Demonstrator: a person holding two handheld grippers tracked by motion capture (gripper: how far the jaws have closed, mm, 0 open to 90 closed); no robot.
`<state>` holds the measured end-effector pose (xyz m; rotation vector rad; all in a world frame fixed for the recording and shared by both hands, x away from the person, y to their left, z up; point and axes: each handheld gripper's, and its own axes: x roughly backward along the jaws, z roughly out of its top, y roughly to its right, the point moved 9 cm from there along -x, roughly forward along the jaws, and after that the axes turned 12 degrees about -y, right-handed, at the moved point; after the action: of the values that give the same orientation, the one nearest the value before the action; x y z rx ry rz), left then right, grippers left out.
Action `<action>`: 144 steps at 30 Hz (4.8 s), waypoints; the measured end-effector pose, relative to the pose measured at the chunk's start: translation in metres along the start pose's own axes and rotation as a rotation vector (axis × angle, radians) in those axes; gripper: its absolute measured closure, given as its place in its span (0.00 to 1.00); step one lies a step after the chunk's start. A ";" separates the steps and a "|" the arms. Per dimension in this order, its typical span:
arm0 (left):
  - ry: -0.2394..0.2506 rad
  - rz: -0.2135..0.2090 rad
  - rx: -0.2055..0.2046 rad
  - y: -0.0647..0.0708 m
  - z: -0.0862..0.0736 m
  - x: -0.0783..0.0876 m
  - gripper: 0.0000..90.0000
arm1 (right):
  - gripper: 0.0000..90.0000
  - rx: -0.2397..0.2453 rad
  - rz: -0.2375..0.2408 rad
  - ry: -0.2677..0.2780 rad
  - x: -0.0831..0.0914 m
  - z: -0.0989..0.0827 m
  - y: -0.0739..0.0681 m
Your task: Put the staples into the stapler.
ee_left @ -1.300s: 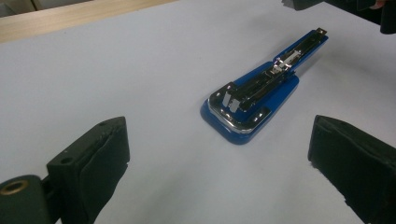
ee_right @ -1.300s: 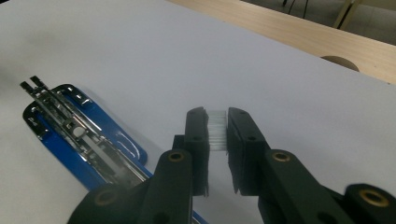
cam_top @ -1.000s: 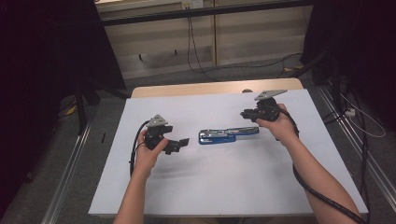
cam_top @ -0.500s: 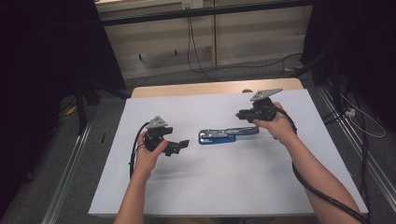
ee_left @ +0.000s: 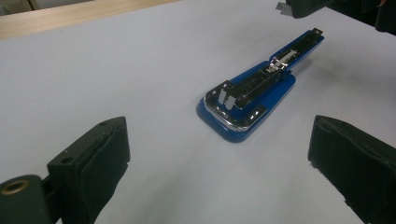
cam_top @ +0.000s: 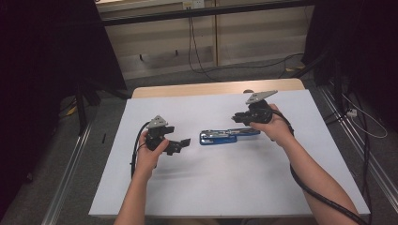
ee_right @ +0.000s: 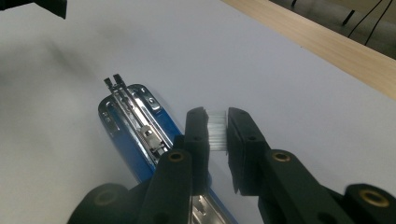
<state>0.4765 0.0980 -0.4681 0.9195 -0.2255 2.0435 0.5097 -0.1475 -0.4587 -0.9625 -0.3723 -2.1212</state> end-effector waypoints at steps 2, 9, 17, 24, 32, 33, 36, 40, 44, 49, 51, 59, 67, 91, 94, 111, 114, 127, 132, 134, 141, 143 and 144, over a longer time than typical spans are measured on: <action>0.008 0.003 -0.003 -0.001 0.001 0.001 0.06 | 0.88 0.005 0.001 -0.001 -0.001 0.001 -0.001; 0.001 0.001 0.003 0.000 0.000 0.004 0.06 | 0.88 0.025 0.021 0.002 -0.005 0.006 -0.005; 0.004 0.004 -0.009 0.002 0.000 0.007 0.06 | 0.88 0.061 0.057 -0.002 -0.013 0.013 -0.016; 0.014 0.009 -0.002 0.000 0.001 0.009 0.06 | 0.88 0.088 0.088 -0.008 -0.018 0.017 -0.024; 0.018 0.008 -0.001 -0.001 0.001 0.009 0.06 | 0.88 0.109 0.119 0.008 -0.018 0.023 -0.029; 0.019 0.007 0.001 -0.001 0.001 0.009 0.06 | 0.88 0.114 0.122 0.008 -0.018 0.024 -0.029; 0.020 0.006 0.003 -0.001 0.001 0.009 0.06 | 0.88 0.128 0.131 0.008 -0.018 0.025 -0.031; 0.018 0.009 0.007 -0.001 0.001 0.009 0.06 | 0.88 0.138 0.140 0.003 -0.020 0.026 -0.034; 0.016 0.009 0.005 -0.001 0.001 0.009 0.06 | 0.88 0.146 0.152 -0.005 -0.023 0.025 -0.037; 0.011 0.007 0.002 -0.001 0.001 0.008 0.06 | 0.88 0.152 0.165 -0.007 -0.026 0.026 -0.039; 0.009 0.005 0.000 0.000 0.001 0.008 0.06 | 0.88 0.159 0.174 -0.009 -0.028 0.026 -0.041; 0.007 0.004 0.000 0.000 0.000 0.007 0.06 | 0.88 0.178 0.194 -0.015 -0.032 0.029 -0.047; 0.004 0.005 -0.002 -0.001 -0.001 0.008 0.06 | 0.88 0.196 0.223 -0.029 -0.039 0.028 -0.051; -0.009 0.001 -0.002 0.000 -0.003 0.008 0.06 | 0.88 0.242 0.276 -0.054 -0.049 0.032 -0.059; -0.007 0.004 -0.011 -0.001 -0.002 0.008 0.06 | 0.88 0.251 0.280 -0.064 -0.051 0.031 -0.060; -0.005 0.003 0.001 -0.001 -0.003 0.009 0.06 | 0.88 0.329 0.292 -0.091 -0.062 0.033 -0.060; -0.004 0.007 0.001 -0.002 -0.003 0.009 0.06 | 0.88 0.340 0.287 -0.103 -0.065 0.032 -0.060; -0.008 0.008 0.000 -0.003 -0.003 0.011 0.06 | 0.88 0.370 0.286 -0.109 -0.070 0.033 -0.059; -0.008 0.008 0.001 -0.003 -0.004 0.011 0.06 | 0.88 0.391 0.292 -0.108 -0.070 0.033 -0.060; -0.009 0.007 0.002 -0.003 -0.004 0.011 0.06 | 0.88 0.399 0.293 -0.106 -0.070 0.033 -0.060; -0.012 0.009 0.001 -0.003 -0.004 0.010 0.06 | 0.88 0.405 0.306 -0.110 -0.070 0.032 -0.061; -0.012 0.008 0.000 -0.004 -0.004 0.010 0.06 | 0.88 0.404 0.307 -0.109 -0.071 0.032 -0.061; -0.012 0.009 0.000 -0.004 -0.004 0.010 0.06 | 0.88 0.404 0.313 -0.110 -0.071 0.032 -0.062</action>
<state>0.4735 0.1085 -0.4649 0.9319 -0.2364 2.0463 0.5103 -0.0526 -0.4868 -0.8371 -0.6340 -1.6339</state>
